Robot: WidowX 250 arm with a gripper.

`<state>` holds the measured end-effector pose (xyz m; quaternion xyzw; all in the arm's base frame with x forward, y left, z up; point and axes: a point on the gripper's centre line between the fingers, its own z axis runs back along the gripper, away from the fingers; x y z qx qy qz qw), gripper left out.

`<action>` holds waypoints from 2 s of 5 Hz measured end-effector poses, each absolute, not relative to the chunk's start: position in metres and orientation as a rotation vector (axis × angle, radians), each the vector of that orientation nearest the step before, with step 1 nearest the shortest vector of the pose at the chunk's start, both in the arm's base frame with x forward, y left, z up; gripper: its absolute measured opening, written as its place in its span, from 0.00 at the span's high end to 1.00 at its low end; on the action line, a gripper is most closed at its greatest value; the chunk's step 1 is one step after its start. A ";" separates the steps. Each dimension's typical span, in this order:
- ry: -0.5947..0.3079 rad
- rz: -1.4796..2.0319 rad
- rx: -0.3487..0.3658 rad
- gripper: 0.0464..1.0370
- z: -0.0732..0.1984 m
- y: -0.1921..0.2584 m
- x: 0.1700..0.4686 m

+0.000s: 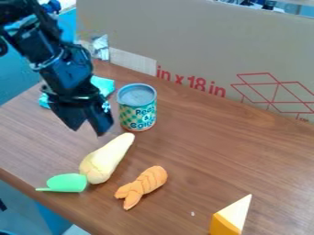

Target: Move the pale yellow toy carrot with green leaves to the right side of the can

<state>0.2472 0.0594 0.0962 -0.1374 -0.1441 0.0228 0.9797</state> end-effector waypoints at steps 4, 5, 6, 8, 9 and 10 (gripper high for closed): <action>-0.042 0.074 -0.168 0.04 0.061 0.047 0.264; -0.059 0.071 -0.207 0.04 0.059 0.035 0.266; -0.069 0.063 -0.199 0.04 0.059 0.029 0.266; 0.077 0.139 -0.038 0.04 0.023 0.044 0.255; 0.098 0.149 0.004 0.09 0.017 0.049 0.254; 0.052 0.095 -0.020 0.34 0.023 0.039 0.253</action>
